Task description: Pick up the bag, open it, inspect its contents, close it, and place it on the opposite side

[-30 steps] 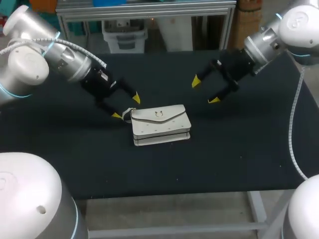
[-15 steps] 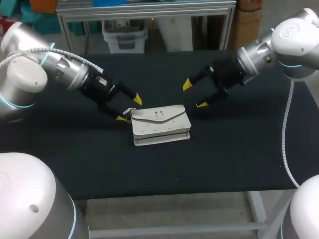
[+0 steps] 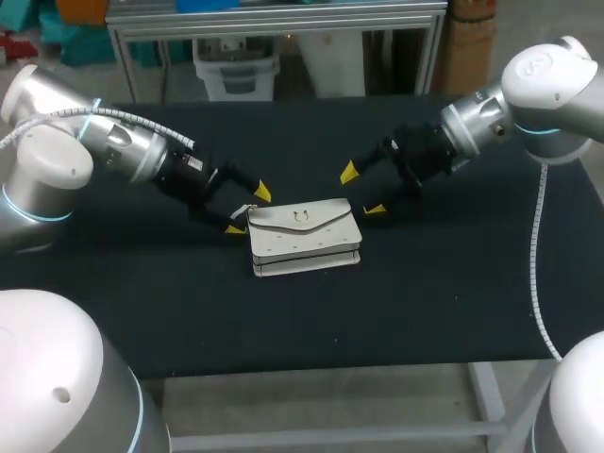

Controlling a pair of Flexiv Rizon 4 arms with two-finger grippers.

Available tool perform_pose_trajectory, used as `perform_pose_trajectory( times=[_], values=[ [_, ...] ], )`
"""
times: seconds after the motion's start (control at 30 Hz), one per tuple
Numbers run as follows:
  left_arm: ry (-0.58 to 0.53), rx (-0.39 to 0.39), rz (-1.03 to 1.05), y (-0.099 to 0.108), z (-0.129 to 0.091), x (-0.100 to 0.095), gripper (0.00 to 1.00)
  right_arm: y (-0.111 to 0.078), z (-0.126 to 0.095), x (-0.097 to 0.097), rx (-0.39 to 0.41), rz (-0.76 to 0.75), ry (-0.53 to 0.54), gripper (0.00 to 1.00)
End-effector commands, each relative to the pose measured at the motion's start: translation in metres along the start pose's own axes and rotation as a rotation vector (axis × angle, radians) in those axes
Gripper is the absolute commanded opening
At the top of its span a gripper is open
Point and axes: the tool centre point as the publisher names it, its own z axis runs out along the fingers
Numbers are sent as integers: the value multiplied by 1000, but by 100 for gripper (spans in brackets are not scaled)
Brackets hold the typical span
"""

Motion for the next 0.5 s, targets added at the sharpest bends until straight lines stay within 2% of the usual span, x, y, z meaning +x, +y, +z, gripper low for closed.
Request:
perform_pose_trajectory(
  times=[0.03,0.17,0.23,0.43,0.5],
  values=[
    [25,33,-11,10,1,-3,100,3,7,-2,7,-7,17,100],
    [41,59,-37,14,3,-2,100,3,11,1,7,-16,21,86],
    [42,61,-43,15,5,-2,100,2,12,2,7,-18,22,84],
    [59,57,-55,14,11,-3,91,-1,18,-1,15,-16,30,74],
    [64,53,-59,13,13,-3,85,-1,20,-3,22,-11,33,73]
  ],
)
